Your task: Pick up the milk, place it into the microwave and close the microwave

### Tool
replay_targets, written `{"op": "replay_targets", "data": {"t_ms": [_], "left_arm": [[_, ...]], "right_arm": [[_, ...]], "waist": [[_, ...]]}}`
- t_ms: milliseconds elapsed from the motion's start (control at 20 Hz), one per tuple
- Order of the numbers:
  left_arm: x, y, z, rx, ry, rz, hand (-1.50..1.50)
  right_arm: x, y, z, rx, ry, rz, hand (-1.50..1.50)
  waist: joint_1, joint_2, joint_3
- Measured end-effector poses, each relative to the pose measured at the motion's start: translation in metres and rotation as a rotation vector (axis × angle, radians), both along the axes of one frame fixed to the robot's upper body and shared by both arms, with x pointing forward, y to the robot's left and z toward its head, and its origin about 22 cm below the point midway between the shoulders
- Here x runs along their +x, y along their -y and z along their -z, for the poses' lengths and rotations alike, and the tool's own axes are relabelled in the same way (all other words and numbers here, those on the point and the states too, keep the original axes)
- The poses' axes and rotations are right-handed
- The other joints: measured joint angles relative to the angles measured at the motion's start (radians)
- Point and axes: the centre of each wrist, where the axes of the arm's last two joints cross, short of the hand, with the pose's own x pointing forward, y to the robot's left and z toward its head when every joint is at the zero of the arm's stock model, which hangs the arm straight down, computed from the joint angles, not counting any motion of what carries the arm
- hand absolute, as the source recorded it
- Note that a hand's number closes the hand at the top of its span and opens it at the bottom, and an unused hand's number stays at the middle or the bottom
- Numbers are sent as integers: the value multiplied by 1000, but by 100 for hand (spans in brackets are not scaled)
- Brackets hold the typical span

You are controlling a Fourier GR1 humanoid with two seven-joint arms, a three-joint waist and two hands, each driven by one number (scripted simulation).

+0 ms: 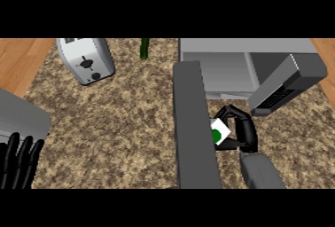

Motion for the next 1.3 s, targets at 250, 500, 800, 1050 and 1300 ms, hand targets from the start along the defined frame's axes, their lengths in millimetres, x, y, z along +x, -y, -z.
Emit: {"op": "replay_targets", "data": {"t_ms": [250, 500, 800, 1050, 1300], "left_arm": [[-1, -3, -2, 6, -1, 15, -150], [6, -10, 2, 6, -2, 34, -150], [10, -12, 1, 4, 3, 53, -150], [11, -7, 5, -3, 2, 67, -150], [12, -5, 4, 21, -2, 67, -150]], "right_arm": [[44, -6, -22, -95, -42, 85, 150], [78, 4, -33, -165, -70, 143, 150], [108, 23, -53, -250, -85, 244, 150], [122, 40, -72, -306, -69, 399, 150], [128, 46, -80, -437, -1, 499, -150]], "waist": [[8, 2, 0], [18, 7, 1], [43, 19, 2], [62, 28, 3], [81, 35, 3]]}}
